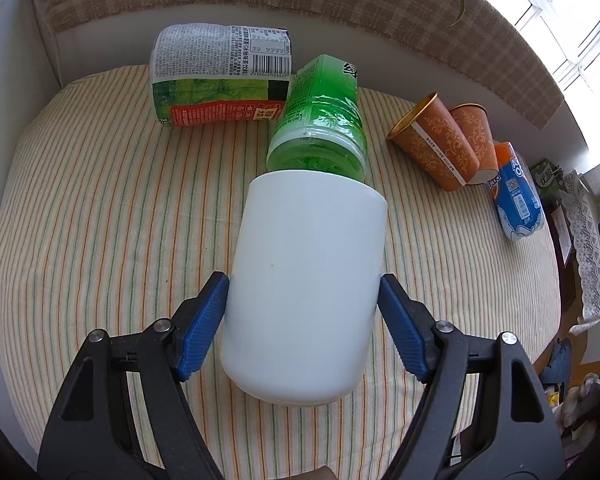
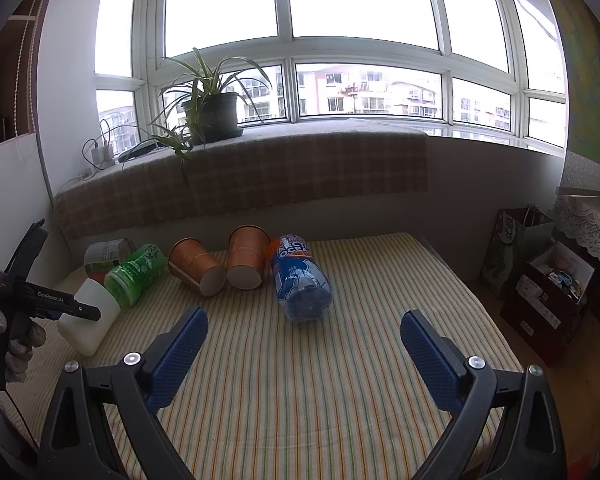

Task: Flip cup upright
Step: 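Lift the white cup with the left tool and turn it toward the right tool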

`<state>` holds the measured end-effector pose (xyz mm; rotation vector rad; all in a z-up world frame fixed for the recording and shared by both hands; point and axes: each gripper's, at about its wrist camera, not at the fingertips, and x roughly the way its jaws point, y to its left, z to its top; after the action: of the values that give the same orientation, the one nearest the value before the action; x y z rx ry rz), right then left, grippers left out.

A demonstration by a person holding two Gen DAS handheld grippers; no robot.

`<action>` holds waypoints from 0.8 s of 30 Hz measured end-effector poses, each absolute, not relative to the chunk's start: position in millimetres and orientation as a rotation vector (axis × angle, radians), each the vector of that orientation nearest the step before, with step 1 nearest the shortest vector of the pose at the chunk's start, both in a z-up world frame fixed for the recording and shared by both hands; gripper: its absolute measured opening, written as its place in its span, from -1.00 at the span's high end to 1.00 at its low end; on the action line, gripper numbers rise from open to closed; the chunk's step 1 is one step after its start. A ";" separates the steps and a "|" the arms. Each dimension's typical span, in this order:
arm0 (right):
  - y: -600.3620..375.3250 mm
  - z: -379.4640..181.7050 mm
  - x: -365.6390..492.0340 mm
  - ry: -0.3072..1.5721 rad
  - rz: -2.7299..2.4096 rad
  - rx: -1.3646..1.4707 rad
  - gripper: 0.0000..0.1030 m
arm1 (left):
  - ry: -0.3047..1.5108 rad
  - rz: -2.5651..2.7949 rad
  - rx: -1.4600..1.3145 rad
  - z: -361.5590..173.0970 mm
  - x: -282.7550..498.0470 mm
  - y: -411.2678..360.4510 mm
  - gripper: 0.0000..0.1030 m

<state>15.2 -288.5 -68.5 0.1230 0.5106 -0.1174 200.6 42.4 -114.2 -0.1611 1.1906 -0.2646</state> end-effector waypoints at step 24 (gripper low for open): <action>-299.2 -93.1 39.0 0.691 0.024 0.303 -0.91 | 1.183 -0.368 -0.417 -141.0 149.4 -82.5 -0.51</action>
<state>39.0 -299.2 -93.1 0.3027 0.6906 0.0244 149.4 -82.5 -141.0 -0.4171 1.1828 -0.3685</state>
